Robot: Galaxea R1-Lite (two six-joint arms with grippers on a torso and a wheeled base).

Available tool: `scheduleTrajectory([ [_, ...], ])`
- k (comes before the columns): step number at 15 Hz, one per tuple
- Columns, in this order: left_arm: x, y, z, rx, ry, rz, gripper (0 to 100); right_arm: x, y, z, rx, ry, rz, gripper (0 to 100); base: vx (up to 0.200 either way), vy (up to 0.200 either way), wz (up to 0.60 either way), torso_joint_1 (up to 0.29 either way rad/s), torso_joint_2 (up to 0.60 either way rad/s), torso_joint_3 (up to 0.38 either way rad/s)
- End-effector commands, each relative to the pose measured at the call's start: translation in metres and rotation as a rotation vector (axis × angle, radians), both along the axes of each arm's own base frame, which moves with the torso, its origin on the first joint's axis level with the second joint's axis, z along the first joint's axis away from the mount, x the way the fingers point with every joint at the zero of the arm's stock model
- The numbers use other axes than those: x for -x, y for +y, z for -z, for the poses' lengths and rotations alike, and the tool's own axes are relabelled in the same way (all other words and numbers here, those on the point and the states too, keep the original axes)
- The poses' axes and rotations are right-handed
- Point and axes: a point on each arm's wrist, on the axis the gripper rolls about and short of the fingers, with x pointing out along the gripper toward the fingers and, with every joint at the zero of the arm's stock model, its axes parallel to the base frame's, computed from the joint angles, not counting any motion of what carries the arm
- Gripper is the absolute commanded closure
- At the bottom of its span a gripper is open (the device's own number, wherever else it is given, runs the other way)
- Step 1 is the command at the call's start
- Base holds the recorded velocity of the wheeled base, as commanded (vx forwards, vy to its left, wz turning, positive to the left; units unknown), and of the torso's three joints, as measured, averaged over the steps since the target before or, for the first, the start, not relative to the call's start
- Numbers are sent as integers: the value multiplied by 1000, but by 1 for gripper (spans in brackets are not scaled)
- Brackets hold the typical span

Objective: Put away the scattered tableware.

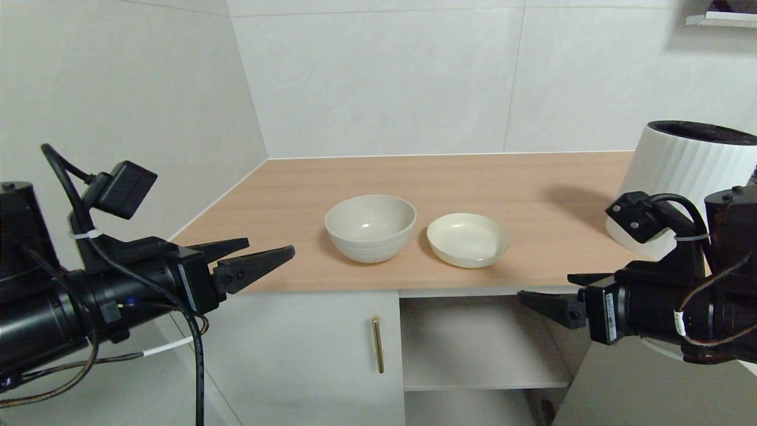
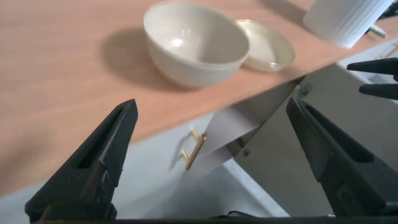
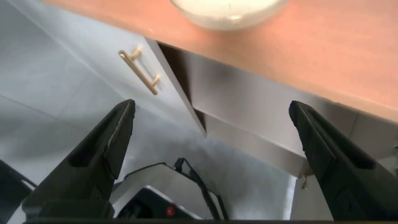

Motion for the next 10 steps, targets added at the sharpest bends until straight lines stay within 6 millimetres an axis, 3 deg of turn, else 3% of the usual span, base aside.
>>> scheduleTrajectory([
  [1, -2, -1, 2, -2, 9, 1, 0, -1, 1, 1, 1, 2, -1, 0, 0, 0, 0, 207, -491, -281],
  [4, -2, -1, 1, 0, 7, 10, 0, -1, 1, 1, 2, 4, -3, 0, 0, 0, 0, 165, -383, -217],
  [7, -5, -5, -7, 4, -10, 21, 0, -8, 2, 0, 13, -5, -1, 0, 0, 0, 0, 31, -68, -41],
  [10, -17, -9, -38, -11, 55, 27, 0, -48, 13, -27, 8, -40, 46, 0, 0, 0, 0, 0, 0, 0],
])
